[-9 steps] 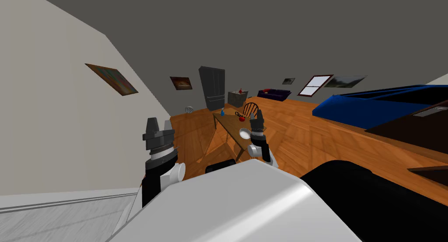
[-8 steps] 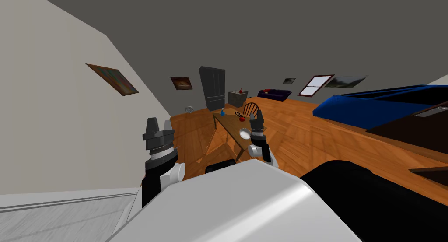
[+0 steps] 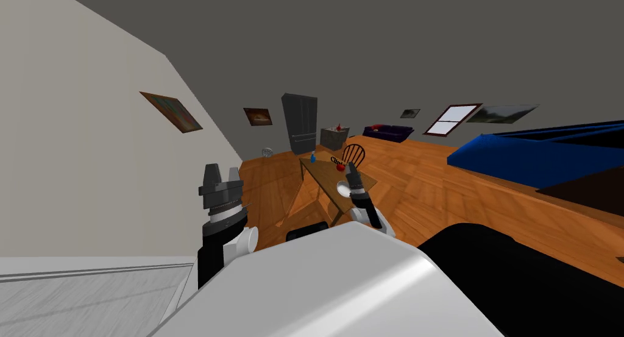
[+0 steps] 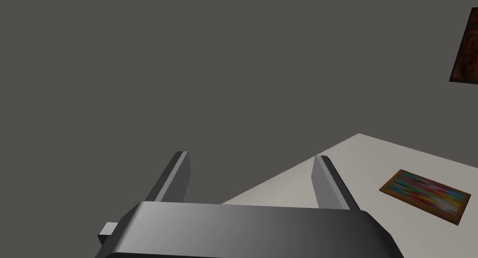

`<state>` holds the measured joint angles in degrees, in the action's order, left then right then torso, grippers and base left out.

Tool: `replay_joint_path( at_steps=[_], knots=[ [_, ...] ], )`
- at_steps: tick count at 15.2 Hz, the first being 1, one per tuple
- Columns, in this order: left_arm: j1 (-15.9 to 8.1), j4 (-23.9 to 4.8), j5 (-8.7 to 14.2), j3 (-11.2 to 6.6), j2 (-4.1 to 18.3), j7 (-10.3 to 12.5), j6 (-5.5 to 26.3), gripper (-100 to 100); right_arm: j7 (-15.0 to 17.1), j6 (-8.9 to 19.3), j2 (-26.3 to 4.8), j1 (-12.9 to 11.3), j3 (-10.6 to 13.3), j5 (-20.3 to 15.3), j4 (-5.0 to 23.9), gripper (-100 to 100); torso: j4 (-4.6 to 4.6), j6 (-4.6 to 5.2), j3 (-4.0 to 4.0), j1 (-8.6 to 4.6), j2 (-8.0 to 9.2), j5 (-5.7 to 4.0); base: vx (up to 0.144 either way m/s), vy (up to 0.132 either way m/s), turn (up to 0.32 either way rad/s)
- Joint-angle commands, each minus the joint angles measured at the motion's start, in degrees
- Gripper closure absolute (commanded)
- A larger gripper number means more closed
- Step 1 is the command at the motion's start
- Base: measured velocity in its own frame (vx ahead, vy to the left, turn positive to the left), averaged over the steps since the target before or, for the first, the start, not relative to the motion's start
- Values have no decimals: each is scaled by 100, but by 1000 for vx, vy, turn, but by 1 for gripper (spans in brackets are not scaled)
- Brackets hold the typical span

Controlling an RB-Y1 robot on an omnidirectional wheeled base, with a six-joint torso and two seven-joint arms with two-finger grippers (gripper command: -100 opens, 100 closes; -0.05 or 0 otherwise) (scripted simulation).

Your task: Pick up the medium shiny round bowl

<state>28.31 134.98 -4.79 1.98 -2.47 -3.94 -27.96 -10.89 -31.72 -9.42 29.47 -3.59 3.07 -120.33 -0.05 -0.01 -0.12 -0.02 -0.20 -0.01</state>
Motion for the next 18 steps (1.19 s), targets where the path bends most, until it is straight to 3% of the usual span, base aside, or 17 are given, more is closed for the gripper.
replay_joint_path(
  at_steps=[1,2,3,6,8,9,11,12,13,16,18],
  knots=[
    [0,0,0,0,0,0,0,0,-9,75,-222,53,-17,-12,145,-100,0,0,0,0,0,0,43,6,73],
    [0,0,0,0,0,0,0,0,-40,124,-386,160,-1,-48,362,-100,1,0,0,0,1,0,48,9,98],
    [0,0,0,0,0,0,0,0,-40,124,-456,160,-1,-48,362,-100,0,0,0,1,0,0,48,9,82],
    [0,0,0,0,0,0,0,0,-110,230,-850,393,45,-132,784,-100,0,0,0,3,0,1,44,13,99],
    [0,0,0,0,0,0,0,0,-110,230,-942,393,45,-132,838,-100,1,1,2,3,4,1,32,5,53],
    [0,0,0,0,0,0,0,0,-149,285,-1171,516,73,-179,1021,-100,2,1,3,2,6,1,30,7,77],
    [0,0,0,0,0,0,0,0,-149,285,-1191,516,73,-179,1094,-100,2,0,4,2,7,1,27,6,53],
    [0,0,0,0,0,0,0,0,-192,340,-1444,644,103,-229,1256,-100,2,0,5,3,8,1,28,10,94],
    [0,0,0,0,0,0,0,0,-192,340,-1444,644,103,-229,1359,-100,2,-1,5,2,8,1,31,9,103],
    [0,0,0,0,0,0,0,0,-282,447,-1894,906,172,-338,1775,-100,1,0,1,7,2,1,54,23,128],
    [0,0,0,0,0,0,0,0,-282,447,-1952,906,172,-338,1910,-100,0,0,-1,14,-1,3,42,29,64]
  ],
)
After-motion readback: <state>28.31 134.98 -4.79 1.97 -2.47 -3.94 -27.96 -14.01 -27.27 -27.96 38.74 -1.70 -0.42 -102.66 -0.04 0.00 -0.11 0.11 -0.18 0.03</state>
